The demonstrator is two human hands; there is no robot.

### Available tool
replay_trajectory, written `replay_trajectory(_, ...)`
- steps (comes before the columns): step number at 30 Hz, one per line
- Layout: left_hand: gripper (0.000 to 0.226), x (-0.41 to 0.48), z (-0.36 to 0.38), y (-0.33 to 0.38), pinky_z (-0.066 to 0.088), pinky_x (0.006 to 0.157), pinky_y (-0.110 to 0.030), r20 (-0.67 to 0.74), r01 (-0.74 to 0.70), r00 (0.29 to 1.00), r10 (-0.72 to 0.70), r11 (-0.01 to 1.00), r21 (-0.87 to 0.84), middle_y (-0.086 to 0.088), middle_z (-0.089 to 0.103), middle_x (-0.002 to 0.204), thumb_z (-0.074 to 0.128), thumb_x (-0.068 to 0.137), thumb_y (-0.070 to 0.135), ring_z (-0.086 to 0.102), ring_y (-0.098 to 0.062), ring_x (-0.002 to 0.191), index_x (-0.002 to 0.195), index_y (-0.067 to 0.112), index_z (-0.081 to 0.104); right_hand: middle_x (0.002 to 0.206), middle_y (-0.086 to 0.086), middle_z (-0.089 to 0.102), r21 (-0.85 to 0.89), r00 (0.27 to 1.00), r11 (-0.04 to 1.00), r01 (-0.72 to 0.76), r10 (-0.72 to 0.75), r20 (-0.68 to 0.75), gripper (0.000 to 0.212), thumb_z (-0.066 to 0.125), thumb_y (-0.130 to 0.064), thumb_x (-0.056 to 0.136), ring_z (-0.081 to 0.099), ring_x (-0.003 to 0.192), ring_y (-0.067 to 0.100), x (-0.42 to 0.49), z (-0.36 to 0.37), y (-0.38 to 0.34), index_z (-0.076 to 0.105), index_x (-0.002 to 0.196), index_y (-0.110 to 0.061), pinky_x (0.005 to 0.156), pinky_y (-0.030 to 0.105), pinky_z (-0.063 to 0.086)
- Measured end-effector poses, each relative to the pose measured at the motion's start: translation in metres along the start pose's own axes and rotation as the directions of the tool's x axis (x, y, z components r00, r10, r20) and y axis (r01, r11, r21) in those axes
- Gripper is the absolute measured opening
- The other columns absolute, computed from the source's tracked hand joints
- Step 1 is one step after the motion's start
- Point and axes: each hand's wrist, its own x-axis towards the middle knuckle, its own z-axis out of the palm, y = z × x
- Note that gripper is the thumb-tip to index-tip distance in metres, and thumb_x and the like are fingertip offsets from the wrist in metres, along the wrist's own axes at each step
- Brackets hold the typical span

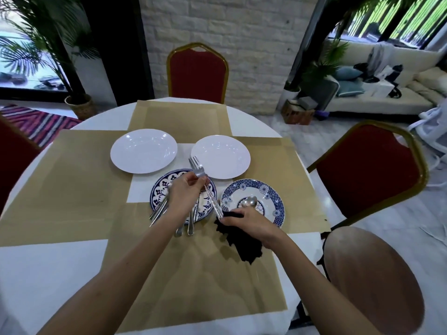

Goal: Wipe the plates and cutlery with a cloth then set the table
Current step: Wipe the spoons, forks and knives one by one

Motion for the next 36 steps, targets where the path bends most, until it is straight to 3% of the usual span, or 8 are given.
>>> replay_trajectory(3,0.021,0.009,0.025,-0.005,0.058,0.072,-0.037,0.088,0.073,0.994,-0.072,0.997,0.000,-0.005,0.058,0.087,0.043,0.101,0.026,0.069,-0.021,0.074,0.116,0.019,0.056,0.083,0.010,0.073,-0.011,0.996,1.000,-0.027,0.026,-0.090,0.019,0.071,-0.025,0.086,0.065,0.066,0.023,-0.006,-0.017,0.016,0.071,0.093,-0.008,0.069,0.034,0.054)
replay_trajectory(5,0.033,0.012,0.043,-0.010,0.056,0.067,-0.032,0.171,0.087,0.978,-0.122,0.976,0.201,-0.005,0.057,0.088,0.038,0.102,0.030,0.067,-0.023,0.071,0.132,0.022,0.049,0.077,0.008,0.069,0.058,0.964,0.998,-0.031,0.045,-0.260,0.015,0.070,-0.024,0.087,0.063,0.063,0.020,-0.006,-0.032,0.027,0.071,0.090,-0.010,0.064,0.030,0.052)
replay_trajectory(8,0.033,0.012,0.071,-0.026,0.045,0.071,-0.030,0.292,-0.072,0.951,-0.106,0.838,0.541,-0.015,0.067,0.103,0.038,0.101,0.018,0.065,-0.029,0.086,0.128,0.012,0.056,0.077,0.008,0.067,0.162,0.852,0.987,-0.006,0.090,-0.517,0.012,0.067,-0.026,0.089,0.064,0.069,0.024,0.001,-0.059,0.043,0.066,0.088,-0.014,0.070,0.036,0.055)
replay_trajectory(11,0.032,0.004,0.094,-0.045,0.043,0.072,-0.028,0.415,-0.209,0.904,-0.104,0.739,0.640,-0.014,0.067,0.114,0.045,0.096,0.011,0.063,-0.028,0.098,0.123,0.013,0.064,0.080,0.005,0.068,0.183,0.763,0.983,0.005,0.114,-0.637,0.010,0.065,-0.028,0.088,0.065,0.079,0.028,0.006,-0.076,0.058,0.066,0.089,-0.018,0.078,0.040,0.054)
replay_trajectory(17,0.027,0.000,0.124,-0.079,0.045,0.087,-0.032,0.457,-0.314,0.883,-0.106,0.590,0.744,-0.015,0.066,0.116,0.053,0.095,0.014,0.061,-0.032,0.104,0.119,0.015,0.065,0.086,0.008,0.070,0.225,0.721,0.974,-0.021,0.171,-0.672,0.007,0.066,-0.030,0.085,0.068,0.085,0.030,0.007,-0.084,0.078,0.066,0.080,-0.025,0.081,0.043,0.055)
replay_trajectory(22,0.027,0.000,0.138,-0.094,0.044,0.068,-0.025,0.438,-0.309,0.897,-0.062,0.619,0.722,-0.015,0.068,0.106,0.055,0.095,0.015,0.061,-0.021,0.078,0.119,0.022,0.066,0.088,0.005,0.069,0.229,0.699,0.973,-0.040,0.191,-0.689,0.008,0.063,-0.030,0.088,0.067,0.085,0.027,0.003,-0.081,0.089,0.065,0.089,-0.023,0.077,0.037,0.054)
replay_trajectory(32,0.024,0.000,0.139,-0.095,0.054,0.081,-0.037,0.469,-0.400,0.882,0.046,0.599,0.693,-0.014,0.071,0.098,0.059,0.093,0.019,0.067,-0.027,0.087,0.115,0.017,0.067,0.090,0.008,0.070,0.243,0.717,0.969,-0.037,0.195,-0.669,0.015,0.064,-0.031,0.087,0.068,0.082,0.026,0.003,-0.076,0.089,0.066,0.095,-0.018,0.074,0.037,0.055)
replay_trajectory(36,0.025,-0.001,0.122,-0.084,0.053,0.073,-0.033,0.427,-0.409,0.896,0.120,0.598,0.689,-0.012,0.071,0.088,0.055,0.094,0.015,0.065,-0.023,0.075,0.116,0.017,0.067,0.089,0.004,0.068,0.201,0.728,0.979,-0.017,0.150,-0.669,0.014,0.063,-0.031,0.088,0.066,0.083,0.023,0.010,-0.071,0.077,0.066,0.095,-0.019,0.076,0.037,0.055)
